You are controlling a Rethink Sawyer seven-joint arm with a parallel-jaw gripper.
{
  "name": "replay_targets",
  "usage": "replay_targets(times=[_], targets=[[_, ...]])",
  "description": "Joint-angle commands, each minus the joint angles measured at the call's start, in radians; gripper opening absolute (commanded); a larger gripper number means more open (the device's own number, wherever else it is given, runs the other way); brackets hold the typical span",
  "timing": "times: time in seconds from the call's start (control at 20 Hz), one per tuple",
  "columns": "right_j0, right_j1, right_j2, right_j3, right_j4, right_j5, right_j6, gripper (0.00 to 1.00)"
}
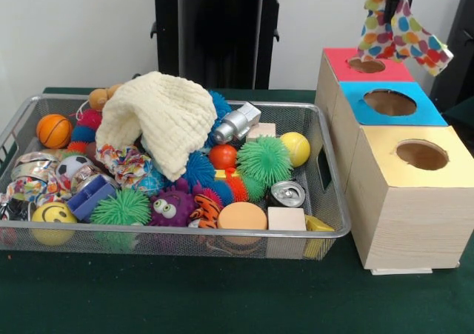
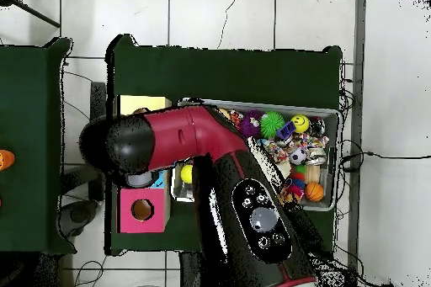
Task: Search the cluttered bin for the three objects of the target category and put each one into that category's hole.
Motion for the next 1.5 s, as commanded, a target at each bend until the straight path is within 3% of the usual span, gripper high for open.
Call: replay_targets(times=[0.05,0.55,0.85,1.15,1.5], targets=[[0.008,0.116,-0.074,-0.101,-0.068,-0.009,0.103,0.00],[0.079,0.269,-0.099,-0.361,-0.116,0.079,0.098,0.00],[0.148,0.350,-0.113,-0.484,-0.070,0.104,0.165,0.00],[0.174,0.397,-0.138,-0.541,-0.063,0.095,0.163,0.00],[0.154,0.477,-0.189,-0.567,-0.116,0.018,0.106,0.00]])
